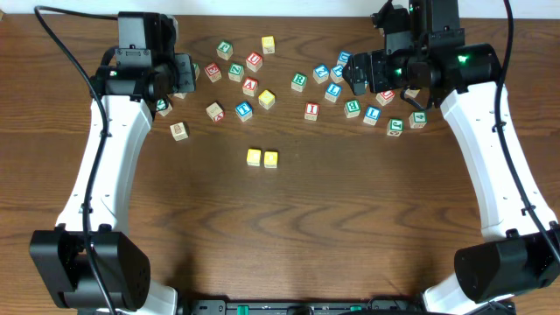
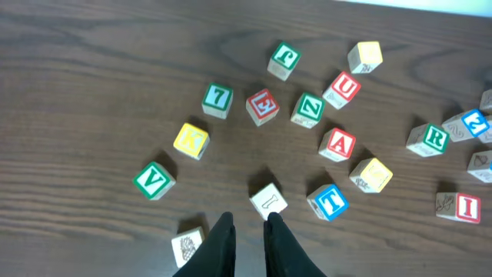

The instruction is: Spell out CORL

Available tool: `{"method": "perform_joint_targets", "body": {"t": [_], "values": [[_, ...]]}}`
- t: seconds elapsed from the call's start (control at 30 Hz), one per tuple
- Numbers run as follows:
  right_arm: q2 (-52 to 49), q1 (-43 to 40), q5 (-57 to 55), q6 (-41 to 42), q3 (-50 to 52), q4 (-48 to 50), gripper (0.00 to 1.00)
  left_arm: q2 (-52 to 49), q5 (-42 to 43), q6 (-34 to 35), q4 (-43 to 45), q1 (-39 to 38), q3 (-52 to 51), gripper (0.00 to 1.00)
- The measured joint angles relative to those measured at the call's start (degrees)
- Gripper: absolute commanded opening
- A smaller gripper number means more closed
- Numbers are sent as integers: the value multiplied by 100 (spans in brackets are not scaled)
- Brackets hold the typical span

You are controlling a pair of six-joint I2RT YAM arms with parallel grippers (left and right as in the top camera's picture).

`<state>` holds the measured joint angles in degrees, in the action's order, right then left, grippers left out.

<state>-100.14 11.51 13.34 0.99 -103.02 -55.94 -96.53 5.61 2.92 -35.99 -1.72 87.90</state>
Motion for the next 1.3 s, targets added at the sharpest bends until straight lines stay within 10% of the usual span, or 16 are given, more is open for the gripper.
{"method": "perform_joint_targets", "body": {"t": [1.3], "values": [[-444,-17,-673,1453,2,28,99,-723,271,555,-96,-1005,798,24]]}}
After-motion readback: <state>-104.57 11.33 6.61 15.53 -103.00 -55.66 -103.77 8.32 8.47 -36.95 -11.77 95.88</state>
